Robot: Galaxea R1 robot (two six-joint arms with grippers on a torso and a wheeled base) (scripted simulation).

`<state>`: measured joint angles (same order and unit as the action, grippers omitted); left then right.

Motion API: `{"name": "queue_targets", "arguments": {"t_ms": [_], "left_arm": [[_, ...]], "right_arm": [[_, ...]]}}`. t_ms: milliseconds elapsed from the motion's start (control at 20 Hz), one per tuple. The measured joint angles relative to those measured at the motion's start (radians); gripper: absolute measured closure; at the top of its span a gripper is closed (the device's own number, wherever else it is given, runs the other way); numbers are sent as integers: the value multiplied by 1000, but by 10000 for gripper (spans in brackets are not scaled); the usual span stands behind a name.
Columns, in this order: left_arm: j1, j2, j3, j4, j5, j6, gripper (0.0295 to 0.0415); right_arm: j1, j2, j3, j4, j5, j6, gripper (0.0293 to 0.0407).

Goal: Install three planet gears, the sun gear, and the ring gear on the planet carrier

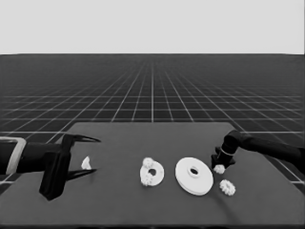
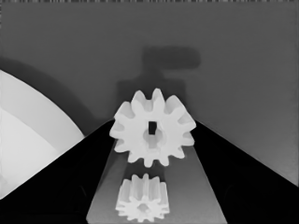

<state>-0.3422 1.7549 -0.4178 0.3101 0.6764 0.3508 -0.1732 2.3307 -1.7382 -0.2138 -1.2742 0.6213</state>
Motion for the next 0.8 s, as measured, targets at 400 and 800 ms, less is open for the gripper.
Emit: {"name": "queue_targets", "arguments": {"t_ms": [400, 800], "left_arm": [[0, 0, 0, 0, 0, 0, 326], [0, 0, 0, 0, 0, 0, 326]], "right_arm": [[188, -77, 147, 100, -161, 47, 388], [182, 547, 224, 32, -259, 744, 387]]}}
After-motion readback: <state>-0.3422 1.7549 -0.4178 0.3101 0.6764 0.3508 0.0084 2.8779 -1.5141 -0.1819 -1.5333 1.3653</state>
